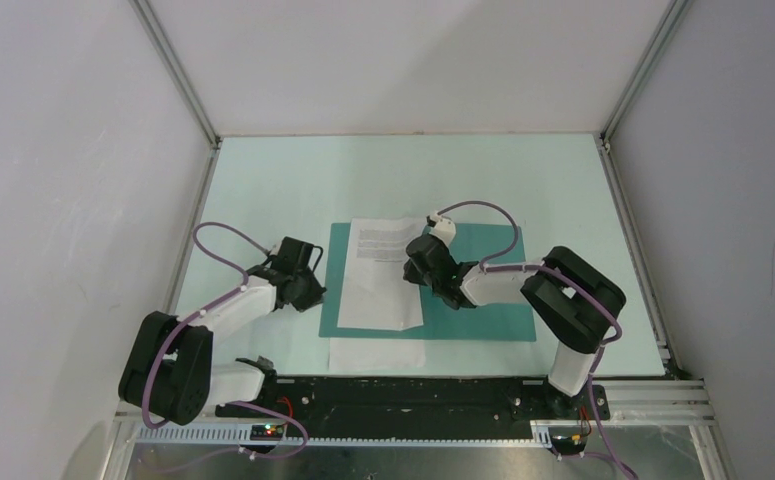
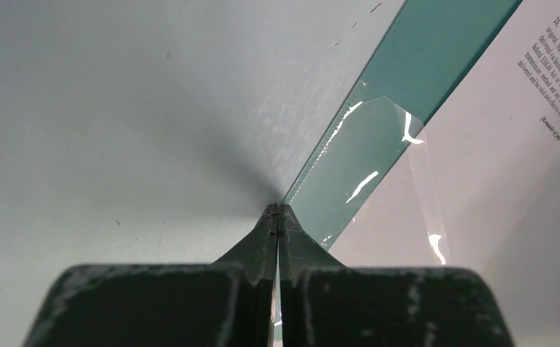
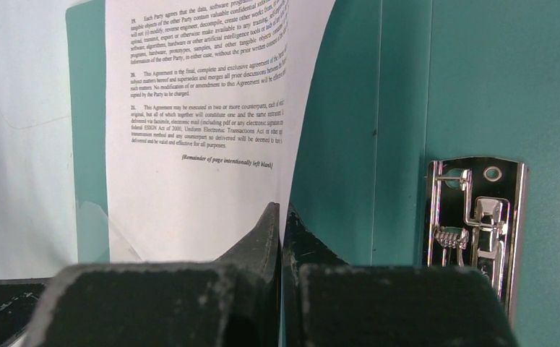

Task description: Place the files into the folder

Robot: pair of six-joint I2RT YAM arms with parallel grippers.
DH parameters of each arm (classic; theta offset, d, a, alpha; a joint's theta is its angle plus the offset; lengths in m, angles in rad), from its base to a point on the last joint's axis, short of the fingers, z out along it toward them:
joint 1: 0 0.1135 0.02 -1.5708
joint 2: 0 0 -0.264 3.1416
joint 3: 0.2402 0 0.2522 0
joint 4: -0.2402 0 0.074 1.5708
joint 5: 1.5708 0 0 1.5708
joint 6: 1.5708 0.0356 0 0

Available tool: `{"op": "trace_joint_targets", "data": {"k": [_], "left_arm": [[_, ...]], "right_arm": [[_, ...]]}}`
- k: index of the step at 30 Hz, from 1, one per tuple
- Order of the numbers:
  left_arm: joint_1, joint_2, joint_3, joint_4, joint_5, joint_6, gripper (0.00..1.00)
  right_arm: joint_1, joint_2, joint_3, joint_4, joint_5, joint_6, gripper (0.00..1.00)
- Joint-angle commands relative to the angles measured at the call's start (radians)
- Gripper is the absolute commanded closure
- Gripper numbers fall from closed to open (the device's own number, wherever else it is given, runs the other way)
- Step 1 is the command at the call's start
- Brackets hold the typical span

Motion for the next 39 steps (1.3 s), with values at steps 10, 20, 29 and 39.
{"op": "trace_joint_targets", "data": {"k": [10,20,29,39], "left_arm": [[-0.022,0.035,-0.033,-0.067,-0.005,-0.010,1.00],[-0.023,0.041,-0.032,-0.066,-0.003,-0.010,1.00],[-0.024,0.043,-0.028,-0.067,-0.006,-0.008,1.00],[-0.024,0.046,-0.025,-0.067,-0.011,-0.003,1.00]], "right_arm": [[-0.010,0.023,-0.023,0.090,0.014,0.036,1.00],[0.014,0.038,-0.023,0.124,0.008,0.044,1.00],[0.021,0.053,-0.024,0.111,-0.019,0.027,0.87],[-0.052,0.003,-0.071,0.100,-0.089,0.040,0.55]]}}
